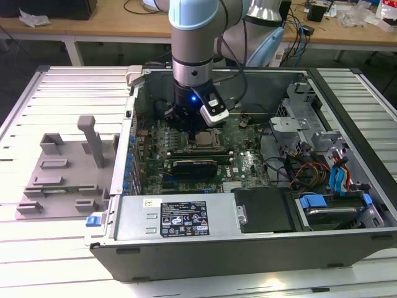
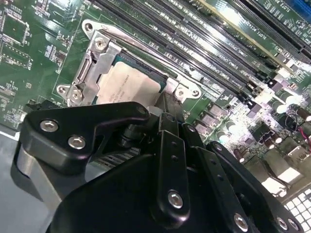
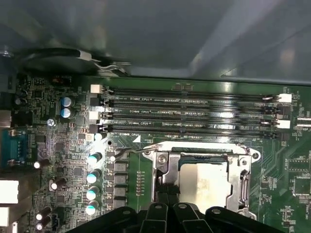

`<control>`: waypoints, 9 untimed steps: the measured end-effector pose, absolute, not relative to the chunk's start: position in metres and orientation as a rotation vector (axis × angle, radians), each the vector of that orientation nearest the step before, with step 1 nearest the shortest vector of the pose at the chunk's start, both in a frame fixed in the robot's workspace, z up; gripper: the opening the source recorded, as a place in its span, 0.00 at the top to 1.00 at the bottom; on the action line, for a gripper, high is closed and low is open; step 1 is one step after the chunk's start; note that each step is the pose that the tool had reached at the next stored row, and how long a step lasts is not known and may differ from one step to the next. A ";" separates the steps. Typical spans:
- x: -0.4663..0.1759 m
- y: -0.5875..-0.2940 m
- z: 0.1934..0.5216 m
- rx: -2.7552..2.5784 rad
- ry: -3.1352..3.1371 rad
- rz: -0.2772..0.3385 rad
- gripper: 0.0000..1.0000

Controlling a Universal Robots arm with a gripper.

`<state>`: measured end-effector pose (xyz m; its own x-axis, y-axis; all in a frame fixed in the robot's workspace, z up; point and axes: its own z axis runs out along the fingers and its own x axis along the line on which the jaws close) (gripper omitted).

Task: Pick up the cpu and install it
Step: 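Close the cpu cover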

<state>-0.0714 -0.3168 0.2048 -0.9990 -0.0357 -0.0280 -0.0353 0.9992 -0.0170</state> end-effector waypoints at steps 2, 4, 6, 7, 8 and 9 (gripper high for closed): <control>-0.071 -0.317 0.212 -0.059 3.112 -0.025 0.89; -0.072 -0.317 0.218 -0.060 3.111 -0.025 0.89; -0.072 -0.316 0.216 -0.110 3.106 -0.025 0.89; -0.072 -0.316 0.216 -0.133 3.105 -0.025 0.89; -0.072 -0.316 0.215 -0.159 3.104 -0.024 0.89; -0.072 -0.316 0.215 -0.210 3.100 -0.023 0.89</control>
<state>-0.0722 -0.3162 0.2146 -0.9903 -0.1351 -0.0332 -0.1346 0.9907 -0.0170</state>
